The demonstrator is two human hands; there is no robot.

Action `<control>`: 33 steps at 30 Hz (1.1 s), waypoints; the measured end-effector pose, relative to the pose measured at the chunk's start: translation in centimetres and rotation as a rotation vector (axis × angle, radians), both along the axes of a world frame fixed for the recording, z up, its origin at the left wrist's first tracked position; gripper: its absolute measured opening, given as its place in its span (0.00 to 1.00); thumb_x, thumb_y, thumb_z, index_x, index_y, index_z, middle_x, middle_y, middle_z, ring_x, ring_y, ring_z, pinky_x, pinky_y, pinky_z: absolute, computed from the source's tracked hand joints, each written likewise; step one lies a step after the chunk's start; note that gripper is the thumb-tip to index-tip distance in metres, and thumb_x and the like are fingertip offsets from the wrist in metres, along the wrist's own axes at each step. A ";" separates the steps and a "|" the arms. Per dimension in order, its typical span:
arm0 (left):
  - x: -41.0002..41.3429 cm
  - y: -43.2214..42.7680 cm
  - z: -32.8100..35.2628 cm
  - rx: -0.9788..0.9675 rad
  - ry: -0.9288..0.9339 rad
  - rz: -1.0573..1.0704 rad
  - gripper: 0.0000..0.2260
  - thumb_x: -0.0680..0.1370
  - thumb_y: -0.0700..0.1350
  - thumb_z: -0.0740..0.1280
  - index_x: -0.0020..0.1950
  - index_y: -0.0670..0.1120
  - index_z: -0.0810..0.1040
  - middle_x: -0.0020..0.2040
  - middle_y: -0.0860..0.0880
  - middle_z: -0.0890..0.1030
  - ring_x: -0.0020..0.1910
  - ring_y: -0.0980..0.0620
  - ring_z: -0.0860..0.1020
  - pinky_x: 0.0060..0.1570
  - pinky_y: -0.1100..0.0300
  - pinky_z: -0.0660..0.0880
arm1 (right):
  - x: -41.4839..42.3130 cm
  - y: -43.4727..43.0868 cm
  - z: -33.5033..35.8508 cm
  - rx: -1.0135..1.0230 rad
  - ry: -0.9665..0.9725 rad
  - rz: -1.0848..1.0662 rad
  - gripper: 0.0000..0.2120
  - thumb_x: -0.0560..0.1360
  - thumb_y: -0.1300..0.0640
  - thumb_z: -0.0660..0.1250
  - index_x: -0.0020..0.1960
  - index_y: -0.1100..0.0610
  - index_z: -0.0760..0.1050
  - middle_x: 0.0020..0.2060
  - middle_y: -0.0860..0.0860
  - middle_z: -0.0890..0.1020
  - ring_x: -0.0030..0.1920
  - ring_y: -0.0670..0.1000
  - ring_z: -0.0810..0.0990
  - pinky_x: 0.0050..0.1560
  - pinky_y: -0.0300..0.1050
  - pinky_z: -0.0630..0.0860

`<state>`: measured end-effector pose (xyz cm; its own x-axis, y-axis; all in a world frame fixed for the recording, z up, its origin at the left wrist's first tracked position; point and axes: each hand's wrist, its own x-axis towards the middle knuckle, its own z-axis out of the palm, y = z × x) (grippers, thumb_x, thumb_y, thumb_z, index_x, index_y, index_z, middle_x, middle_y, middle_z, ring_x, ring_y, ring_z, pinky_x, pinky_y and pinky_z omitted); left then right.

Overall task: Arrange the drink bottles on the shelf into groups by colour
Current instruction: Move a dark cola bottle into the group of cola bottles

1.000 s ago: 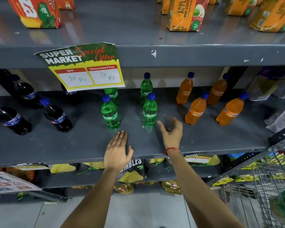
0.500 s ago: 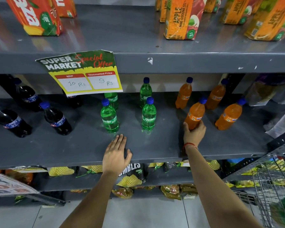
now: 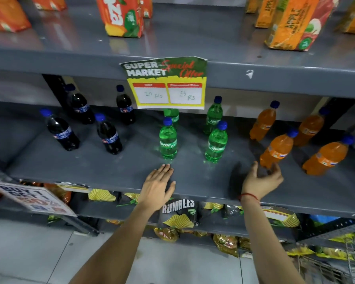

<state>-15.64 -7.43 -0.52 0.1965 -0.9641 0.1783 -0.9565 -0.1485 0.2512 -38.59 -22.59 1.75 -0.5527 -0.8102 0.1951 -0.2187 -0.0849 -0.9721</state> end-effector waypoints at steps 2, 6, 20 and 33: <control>2.1 1.5 0.0 -0.017 0.004 0.057 0.24 0.78 0.53 0.53 0.63 0.38 0.75 0.65 0.41 0.75 0.65 0.45 0.73 0.64 0.49 0.66 | 3.1 2.5 0.9 -0.084 -0.022 0.111 0.23 0.70 0.55 0.69 0.62 0.63 0.70 0.56 0.65 0.73 0.54 0.59 0.75 0.55 0.58 0.74; 6.5 4.5 -0.2 -0.018 -0.001 0.185 0.25 0.80 0.54 0.51 0.65 0.39 0.74 0.66 0.42 0.74 0.66 0.45 0.71 0.63 0.49 0.67 | 10.5 7.3 1.9 -0.197 -0.017 0.488 0.18 0.71 0.52 0.68 0.59 0.53 0.71 0.54 0.55 0.74 0.53 0.55 0.76 0.50 0.50 0.76; 13.1 8.7 -0.6 -0.029 0.002 0.313 0.24 0.79 0.51 0.51 0.68 0.37 0.70 0.67 0.40 0.73 0.67 0.44 0.69 0.66 0.50 0.59 | 29.9 10.9 -1.0 0.084 0.357 1.223 0.34 0.69 0.50 0.73 0.69 0.60 0.64 0.64 0.59 0.71 0.66 0.58 0.69 0.67 0.51 0.69; 13.5 8.8 -1.1 -0.087 0.046 0.323 0.23 0.79 0.50 0.51 0.67 0.38 0.72 0.67 0.41 0.73 0.68 0.44 0.69 0.66 0.49 0.59 | 33.4 10.5 -0.6 0.103 0.293 1.160 0.27 0.71 0.52 0.72 0.65 0.59 0.67 0.58 0.58 0.79 0.59 0.55 0.77 0.56 0.41 0.72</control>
<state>-2.15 1.34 -1.58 0.4990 -0.8323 0.2416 -0.8510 -0.4180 0.3179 -5.19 -12.10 1.18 0.5712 -0.8151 0.0968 -0.2771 -0.3024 -0.9120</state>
